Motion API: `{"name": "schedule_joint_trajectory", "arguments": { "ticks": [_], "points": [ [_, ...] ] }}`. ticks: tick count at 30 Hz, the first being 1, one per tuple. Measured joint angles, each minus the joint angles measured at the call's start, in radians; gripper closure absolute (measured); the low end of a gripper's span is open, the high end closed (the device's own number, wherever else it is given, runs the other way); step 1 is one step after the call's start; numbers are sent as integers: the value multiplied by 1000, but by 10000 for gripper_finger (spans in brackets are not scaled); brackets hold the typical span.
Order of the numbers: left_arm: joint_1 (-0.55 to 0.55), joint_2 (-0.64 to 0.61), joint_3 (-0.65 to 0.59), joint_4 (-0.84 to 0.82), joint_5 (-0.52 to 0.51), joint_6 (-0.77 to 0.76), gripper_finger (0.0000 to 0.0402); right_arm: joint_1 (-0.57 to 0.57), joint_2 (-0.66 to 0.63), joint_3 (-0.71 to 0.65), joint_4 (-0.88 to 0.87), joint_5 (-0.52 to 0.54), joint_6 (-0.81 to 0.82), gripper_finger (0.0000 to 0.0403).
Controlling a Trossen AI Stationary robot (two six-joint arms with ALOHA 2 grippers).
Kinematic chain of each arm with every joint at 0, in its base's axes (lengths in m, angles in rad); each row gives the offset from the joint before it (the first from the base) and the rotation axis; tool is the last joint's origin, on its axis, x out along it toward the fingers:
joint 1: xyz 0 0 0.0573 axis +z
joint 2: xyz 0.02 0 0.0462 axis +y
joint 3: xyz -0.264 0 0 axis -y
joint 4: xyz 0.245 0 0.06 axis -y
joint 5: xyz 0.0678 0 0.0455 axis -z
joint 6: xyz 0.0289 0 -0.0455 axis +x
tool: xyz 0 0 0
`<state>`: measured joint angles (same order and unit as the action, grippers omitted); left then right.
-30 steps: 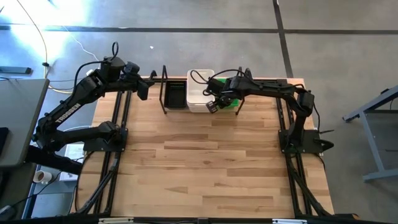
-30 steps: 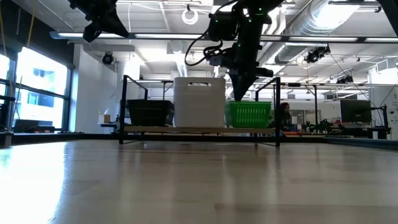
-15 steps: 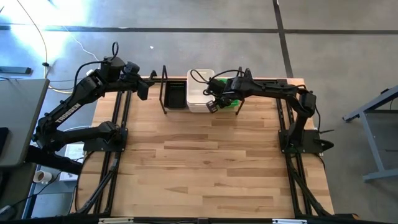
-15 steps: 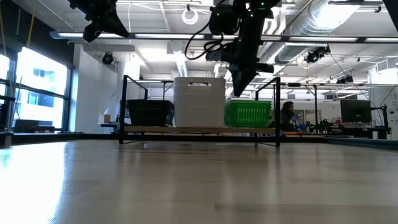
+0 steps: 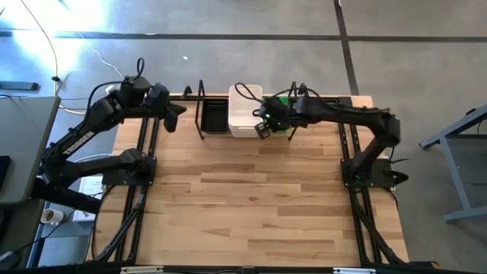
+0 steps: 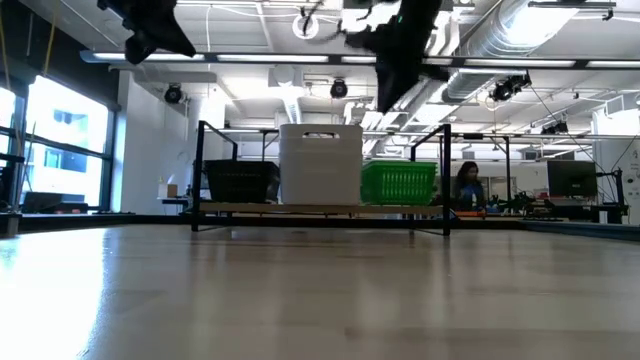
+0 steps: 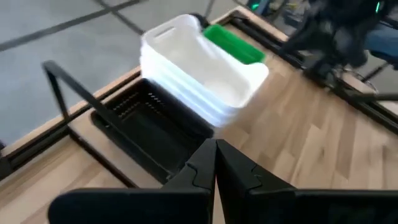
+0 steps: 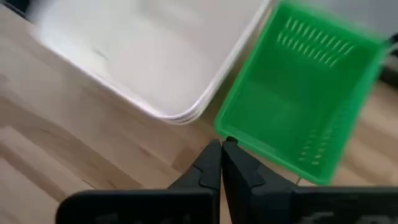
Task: Stack baskets on shelf by color
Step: Adjust the colored bins on the shelf, then return to Home Position
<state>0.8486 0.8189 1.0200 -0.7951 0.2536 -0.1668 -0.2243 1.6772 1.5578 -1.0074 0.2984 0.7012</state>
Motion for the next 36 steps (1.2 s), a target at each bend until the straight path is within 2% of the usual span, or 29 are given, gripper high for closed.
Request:
{"name": "schedule_joint_trajectory", "arguments": {
  "ticks": [7,13,17,23,26,30,36],
  "points": [
    [-75,-211,-196,207,-6,-27,401,120,-153,-1,23,185,-79,403],
    [-143,-389,-408,355,-3,-84,401,212,-195,-3,92,288,-162,403],
    [-191,-515,-530,402,-14,-90,401,241,-195,-3,128,293,-202,403],
    [-267,-716,-671,442,-145,-139,401,247,-195,-3,184,296,-254,403],
    [-302,-810,-724,450,-173,-141,401,247,-195,-3,205,293,-265,403],
    [-342,-813,-759,444,-199,-103,401,244,-199,-5,220,288,-267,403],
    [-395,-816,-825,534,-261,-43,401,243,-252,-5,221,271,-316,403]
  ]
}}
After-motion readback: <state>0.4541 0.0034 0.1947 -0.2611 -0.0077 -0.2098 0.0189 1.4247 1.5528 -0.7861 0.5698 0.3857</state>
